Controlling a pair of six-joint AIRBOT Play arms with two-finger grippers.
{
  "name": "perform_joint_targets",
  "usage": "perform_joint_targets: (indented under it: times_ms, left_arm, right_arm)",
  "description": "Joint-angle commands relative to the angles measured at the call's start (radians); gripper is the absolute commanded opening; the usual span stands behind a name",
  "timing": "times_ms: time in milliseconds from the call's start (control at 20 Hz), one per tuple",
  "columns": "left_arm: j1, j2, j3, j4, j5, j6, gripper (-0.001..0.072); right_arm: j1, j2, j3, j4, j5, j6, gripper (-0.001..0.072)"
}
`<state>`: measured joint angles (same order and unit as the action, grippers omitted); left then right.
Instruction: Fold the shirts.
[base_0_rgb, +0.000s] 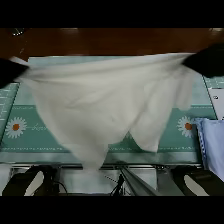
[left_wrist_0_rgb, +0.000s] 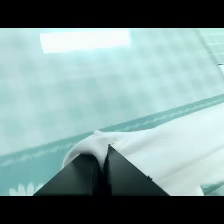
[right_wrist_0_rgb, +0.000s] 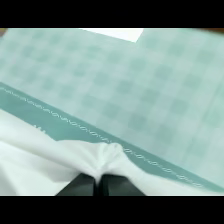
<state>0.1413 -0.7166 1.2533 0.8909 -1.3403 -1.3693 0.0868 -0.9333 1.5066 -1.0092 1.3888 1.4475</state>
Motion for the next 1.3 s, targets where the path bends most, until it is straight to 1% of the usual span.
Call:
perform_joint_targets:
  times_ms: [0,100,200,300,450,500,550,600,650,700,750,850,900,950,1000,1050,1100,1150,1200,1250]
  left_arm:
    - [0.001,-0.056,-0.293,0.015,0.233,0.01,0.0024]
    - [0.0,-0.14,-0.372,0.015,0.383,0.026,0.0024]
    - [-0.001,-0.254,-0.38,0.013,0.477,0.026,0.0024]
    - [-0.002,-0.359,-0.38,-0.009,0.535,0.026,0.0024]
    - [-0.021,-0.477,-0.38,-0.068,0.545,0.026,0.0025]
    - [-0.027,-0.5,-0.38,-0.073,0.545,0.026,0.0026]
    - [-0.031,-0.514,-0.38,-0.071,0.545,0.026,0.0071]
    - [-0.024,-0.517,-0.379,-0.067,0.546,0.026,0.0317]
    - [-0.005,-0.516,-0.373,-0.05,0.54,0.023,0.0691]
    - [0.023,-0.516,-0.352,-0.003,0.5,0.026,0.0707]
    - [0.064,-0.516,-0.322,0.054,0.435,0.025,0.0706]
    - [0.168,-0.516,-0.282,0.125,0.299,0.026,0.0704]
    - [0.225,-0.515,-0.286,0.14,0.243,0.026,0.0704]
    - [0.285,-0.516,-0.308,0.142,0.192,0.026,0.0704]
    - [0.336,-0.516,-0.352,0.14,0.151,0.026,0.0703]
    - [0.371,-0.516,-0.408,0.133,0.124,0.027,0.0703]
    - [0.395,-0.516,-0.475,0.097,0.111,0.056,0.0702]
    - [0.405,-0.515,-0.55,0.026,0.127,0.113,0.0702]
    - [0.406,-0.517,-0.61,-0.056,0.163,0.14,0.0702]
    - [0.404,-0.518,-0.663,-0.158,0.189,0.193,0.0702]
  right_arm:
    - [0.0,-0.217,-0.109,0.138,-0.194,-0.078,0.0036]
    - [0.0,-0.367,-0.087,0.203,-0.271,-0.099,0.0036]
    - [0.0,-0.521,-0.024,0.232,-0.329,-0.1,0.0036]
    - [0.0,-0.655,0.047,0.267,-0.379,-0.087,0.0036]
    - [-0.001,-0.806,0.113,0.326,-0.441,-0.024,0.0038]
    - [-0.005,-0.838,0.117,0.348,-0.456,-0.005,0.0145]
    - [-0.012,-0.856,0.117,0.354,-0.456,-0.005,0.0484]
    - [-0.022,-0.863,0.117,0.343,-0.438,-0.011,0.0629]
    - [-0.043,-0.86,0.118,0.338,-0.397,-0.013,0.0633]
    - [-0.076,-0.855,0.13,0.337,-0.323,-0.013,0.0633]
    - [-0.116,-0.846,0.149,0.336,-0.23,-0.026,0.0632]
    - [-0.211,-0.797,0.164,0.3,-0.02,-0.081,0.0629]
    - [-0.254,-0.752,0.161,0.214,0.071,-0.092,0.0628]
    - [-0.284,-0.698,0.138,0.101,0.116,-0.092,0.0628]
    - [-0.308,-0.63,0.082,-0.015,0.119,-0.09,0.0628]
    - [-0.332,-0.546,-0.018,-0.105,0.072,-0.073,0.0628]
    - [-0.356,-0.455,-0.153,-0.129,-0.013,-0.057,0.0628]
    - [-0.377,-0.372,-0.297,-0.103,-0.107,-0.052,0.0628]
    - [-0.392,-0.285,-0.459,-0.051,-0.209,-0.047,0.0628]
    - [-0.397,-0.206,-0.611,0.013,-0.298,-0.043,0.0628]
